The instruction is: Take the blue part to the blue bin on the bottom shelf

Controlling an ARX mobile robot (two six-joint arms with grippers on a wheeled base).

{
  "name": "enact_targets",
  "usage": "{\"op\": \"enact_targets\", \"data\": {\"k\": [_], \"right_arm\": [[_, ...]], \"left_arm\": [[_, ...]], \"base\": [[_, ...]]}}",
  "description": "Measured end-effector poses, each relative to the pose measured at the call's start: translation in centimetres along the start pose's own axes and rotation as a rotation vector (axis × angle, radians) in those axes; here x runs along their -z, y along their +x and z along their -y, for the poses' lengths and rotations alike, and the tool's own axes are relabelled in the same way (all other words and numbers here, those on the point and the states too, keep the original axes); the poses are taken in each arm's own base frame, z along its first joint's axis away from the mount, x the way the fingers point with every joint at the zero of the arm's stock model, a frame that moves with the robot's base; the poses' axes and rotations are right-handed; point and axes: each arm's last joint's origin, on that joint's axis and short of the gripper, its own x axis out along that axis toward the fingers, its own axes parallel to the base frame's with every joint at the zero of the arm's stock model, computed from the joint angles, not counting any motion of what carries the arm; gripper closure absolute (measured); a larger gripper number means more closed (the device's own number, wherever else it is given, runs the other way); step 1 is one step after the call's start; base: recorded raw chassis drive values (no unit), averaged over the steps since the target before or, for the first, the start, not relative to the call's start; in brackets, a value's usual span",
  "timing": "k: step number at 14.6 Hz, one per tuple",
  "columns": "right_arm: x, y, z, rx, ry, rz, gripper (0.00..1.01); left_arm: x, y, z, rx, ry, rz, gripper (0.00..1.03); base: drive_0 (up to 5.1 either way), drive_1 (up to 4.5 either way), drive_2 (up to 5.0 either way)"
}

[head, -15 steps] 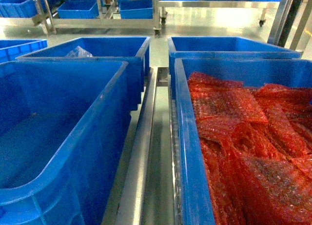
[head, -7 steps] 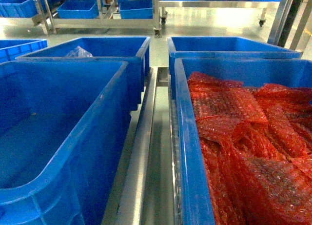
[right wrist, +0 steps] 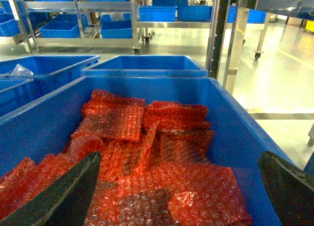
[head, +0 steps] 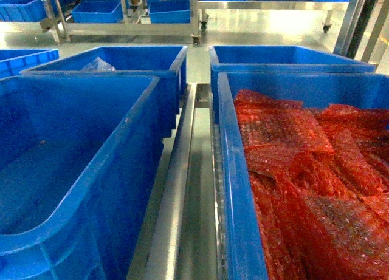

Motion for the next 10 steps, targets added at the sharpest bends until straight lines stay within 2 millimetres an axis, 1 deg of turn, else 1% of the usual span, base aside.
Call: {"op": "enact_targets", "data": {"k": [10], "right_arm": [[0.00,0.00,0.00,0.000,0.000,0.000,0.03]], "left_arm": [[-0.02,0.00,0.00,0.000,0.000,0.001,0.05]], "base": [[0.0,0.00,0.0]]}}
